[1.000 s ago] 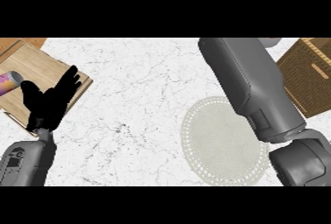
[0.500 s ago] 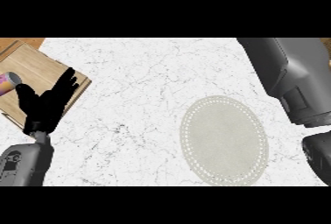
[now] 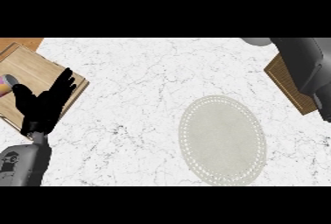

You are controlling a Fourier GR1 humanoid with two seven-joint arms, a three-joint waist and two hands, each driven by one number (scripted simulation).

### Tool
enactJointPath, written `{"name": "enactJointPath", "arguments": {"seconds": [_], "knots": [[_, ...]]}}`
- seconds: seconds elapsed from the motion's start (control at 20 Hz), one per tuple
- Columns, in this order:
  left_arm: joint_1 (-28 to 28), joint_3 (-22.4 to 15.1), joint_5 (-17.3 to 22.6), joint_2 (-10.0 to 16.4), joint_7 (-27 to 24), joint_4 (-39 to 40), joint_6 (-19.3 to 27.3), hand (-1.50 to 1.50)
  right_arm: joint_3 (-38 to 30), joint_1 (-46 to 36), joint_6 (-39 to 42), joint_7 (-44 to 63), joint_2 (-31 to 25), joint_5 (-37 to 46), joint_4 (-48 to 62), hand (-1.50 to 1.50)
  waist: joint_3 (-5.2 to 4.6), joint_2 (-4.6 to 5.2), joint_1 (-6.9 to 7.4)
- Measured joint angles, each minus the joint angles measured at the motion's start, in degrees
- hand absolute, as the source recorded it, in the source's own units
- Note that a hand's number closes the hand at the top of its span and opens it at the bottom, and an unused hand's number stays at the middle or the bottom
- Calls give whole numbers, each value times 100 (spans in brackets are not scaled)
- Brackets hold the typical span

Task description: Pick the bell pepper from the placemat and place it in the basket

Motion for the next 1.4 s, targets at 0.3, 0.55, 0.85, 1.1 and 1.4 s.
{"name": "enactJointPath", "arguments": {"seconds": [0.3, 0.55, 0.85, 1.1, 1.4], "knots": [[44, 119, 55, 98, 9, 19, -66, 0, -203, 490, -189, -227, -258, -182, -3, 150, 3, -33, -93], [50, 113, 6, 34, -68, 77, -15, 0, -392, 908, -449, -532, -344, -410, -149, 150, 7, -39, -118], [58, 70, -29, -30, -33, 13, 23, 0, -572, 1339, -876, -583, -590, -483, -196, -150, 8, -27, -100], [42, 86, -76, -41, -118, 75, 55, 0, -755, 1630, -1176, -557, -710, -560, -187, -150, 11, -19, -85], [29, 50, -77, -85, 10, -40, 65, 0, -958, 1793, -1448, -1165, -720, -921, -315, -150, 15, -31, -91]]}}
